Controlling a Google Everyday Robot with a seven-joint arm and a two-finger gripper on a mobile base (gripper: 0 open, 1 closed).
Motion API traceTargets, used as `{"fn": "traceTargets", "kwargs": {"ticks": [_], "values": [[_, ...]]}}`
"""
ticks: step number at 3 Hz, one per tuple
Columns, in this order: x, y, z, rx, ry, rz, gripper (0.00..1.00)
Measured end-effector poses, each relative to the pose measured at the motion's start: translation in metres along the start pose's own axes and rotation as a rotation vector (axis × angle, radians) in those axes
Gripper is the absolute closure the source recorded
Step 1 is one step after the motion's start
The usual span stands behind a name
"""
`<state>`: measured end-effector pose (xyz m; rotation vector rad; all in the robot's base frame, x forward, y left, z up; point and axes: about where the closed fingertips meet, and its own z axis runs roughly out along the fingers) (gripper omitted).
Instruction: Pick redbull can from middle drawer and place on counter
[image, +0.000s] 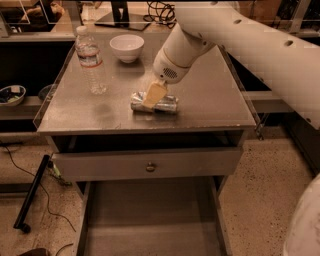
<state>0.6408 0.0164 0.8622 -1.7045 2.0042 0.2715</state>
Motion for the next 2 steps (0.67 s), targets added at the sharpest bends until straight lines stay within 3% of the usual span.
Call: {"fn": "traceTargets", "kwargs": {"ticks": [1, 2], "values": [[0.0000, 0.0000, 0.0000, 0.000, 0.000, 0.000, 0.28], [0.0000, 0.0000, 0.0001, 0.000, 0.000, 0.000, 0.05]]}}
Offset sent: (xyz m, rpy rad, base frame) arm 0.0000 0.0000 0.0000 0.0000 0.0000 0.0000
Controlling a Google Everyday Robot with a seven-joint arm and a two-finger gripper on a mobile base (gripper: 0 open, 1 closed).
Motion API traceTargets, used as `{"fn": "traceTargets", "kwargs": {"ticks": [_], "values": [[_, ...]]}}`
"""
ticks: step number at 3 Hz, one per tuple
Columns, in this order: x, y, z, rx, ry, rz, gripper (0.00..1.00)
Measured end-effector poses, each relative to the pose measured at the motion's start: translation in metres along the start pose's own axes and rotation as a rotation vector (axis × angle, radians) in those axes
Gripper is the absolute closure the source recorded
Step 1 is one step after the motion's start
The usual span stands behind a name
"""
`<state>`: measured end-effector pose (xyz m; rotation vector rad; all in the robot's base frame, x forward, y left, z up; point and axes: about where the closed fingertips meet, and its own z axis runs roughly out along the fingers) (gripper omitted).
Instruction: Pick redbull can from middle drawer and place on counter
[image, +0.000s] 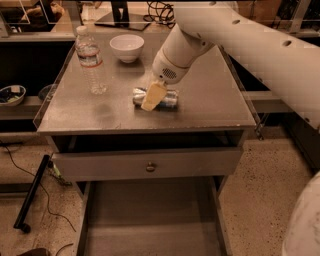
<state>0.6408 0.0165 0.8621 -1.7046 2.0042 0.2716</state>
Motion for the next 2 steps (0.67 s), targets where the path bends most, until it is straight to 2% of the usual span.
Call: {"fn": "traceTargets", "kwargs": {"ticks": [1, 2], "values": [[0.0000, 0.0000, 0.0000, 0.000, 0.000, 0.000, 0.00], [0.0000, 0.0000, 0.0000, 0.000, 0.000, 0.000, 0.00]]}}
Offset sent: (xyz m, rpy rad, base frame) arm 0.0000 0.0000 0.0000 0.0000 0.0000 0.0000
